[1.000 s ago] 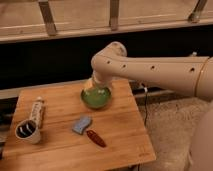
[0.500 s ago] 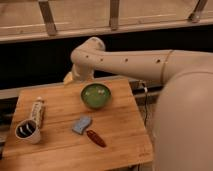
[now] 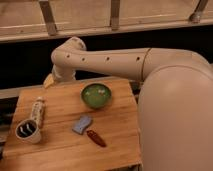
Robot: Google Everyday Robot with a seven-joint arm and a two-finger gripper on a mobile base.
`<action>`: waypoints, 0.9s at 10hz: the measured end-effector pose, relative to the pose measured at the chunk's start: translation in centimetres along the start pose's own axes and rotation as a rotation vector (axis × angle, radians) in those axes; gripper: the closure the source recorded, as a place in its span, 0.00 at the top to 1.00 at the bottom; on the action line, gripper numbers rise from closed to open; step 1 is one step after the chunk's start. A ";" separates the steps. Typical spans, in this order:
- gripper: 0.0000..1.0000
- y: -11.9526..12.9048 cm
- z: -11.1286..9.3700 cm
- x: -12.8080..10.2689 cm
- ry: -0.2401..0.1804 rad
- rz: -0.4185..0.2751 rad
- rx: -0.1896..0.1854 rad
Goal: Place the bottle in the ceramic bowl
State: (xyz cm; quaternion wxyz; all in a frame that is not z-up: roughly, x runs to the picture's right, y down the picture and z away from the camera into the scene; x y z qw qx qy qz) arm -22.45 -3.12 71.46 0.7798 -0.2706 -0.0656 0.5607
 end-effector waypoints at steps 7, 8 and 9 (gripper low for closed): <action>0.80 0.7 1.3 0.4 0.030 -0.027 -0.022; 0.80 1.5 2.0 0.4 0.039 -0.045 -0.035; 0.80 3.6 3.7 0.2 0.059 -0.086 -0.054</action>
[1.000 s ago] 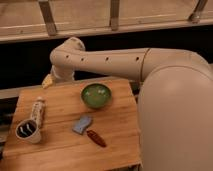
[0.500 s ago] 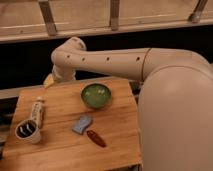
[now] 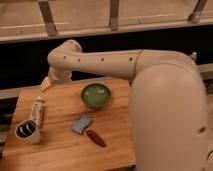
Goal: Place the bottle in the ceramic bowl
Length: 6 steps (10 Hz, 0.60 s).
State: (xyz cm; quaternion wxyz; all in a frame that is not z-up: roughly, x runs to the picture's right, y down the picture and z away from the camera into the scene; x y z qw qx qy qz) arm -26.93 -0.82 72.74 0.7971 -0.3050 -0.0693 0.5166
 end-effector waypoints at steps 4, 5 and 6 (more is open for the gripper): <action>0.80 7.8 7.0 -1.5 0.074 -0.117 -0.077; 0.80 7.9 7.3 -1.5 0.077 -0.118 -0.078; 0.80 7.4 7.2 -1.5 0.075 -0.113 -0.072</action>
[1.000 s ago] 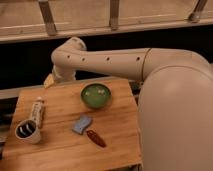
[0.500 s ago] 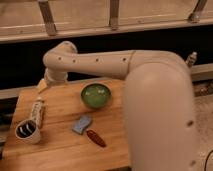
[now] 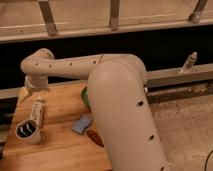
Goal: Place the bottle in the ceramic bowl
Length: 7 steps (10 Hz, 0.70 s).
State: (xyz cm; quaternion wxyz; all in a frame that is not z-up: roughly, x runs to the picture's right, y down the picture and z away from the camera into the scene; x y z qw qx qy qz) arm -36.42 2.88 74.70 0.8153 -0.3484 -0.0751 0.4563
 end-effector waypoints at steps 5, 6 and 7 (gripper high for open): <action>0.80 0.4 1.2 0.8 0.056 -0.018 0.011; 0.80 0.6 2.1 1.0 0.072 -0.023 0.006; 0.80 0.6 4.0 1.5 0.099 -0.027 -0.002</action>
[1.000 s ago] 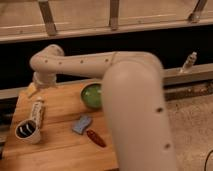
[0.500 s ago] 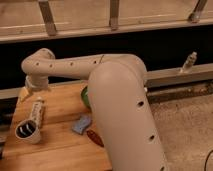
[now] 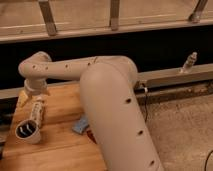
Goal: Place the bottle in the ceramic bowl
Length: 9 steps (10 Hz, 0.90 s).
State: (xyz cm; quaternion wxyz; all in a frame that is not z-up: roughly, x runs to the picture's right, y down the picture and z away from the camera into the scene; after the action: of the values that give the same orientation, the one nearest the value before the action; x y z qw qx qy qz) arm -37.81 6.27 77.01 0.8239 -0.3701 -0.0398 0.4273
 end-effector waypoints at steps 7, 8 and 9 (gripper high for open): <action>0.80 1.6 10.3 0.2 0.131 0.012 -0.071; 0.80 2.5 11.2 0.0 0.145 0.008 -0.078; 0.80 3.3 12.0 -0.1 0.157 0.003 -0.084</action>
State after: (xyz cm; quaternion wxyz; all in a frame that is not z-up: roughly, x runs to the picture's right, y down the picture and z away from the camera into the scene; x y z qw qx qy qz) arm -44.66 14.35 83.57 0.8076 -0.4369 0.0077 0.3961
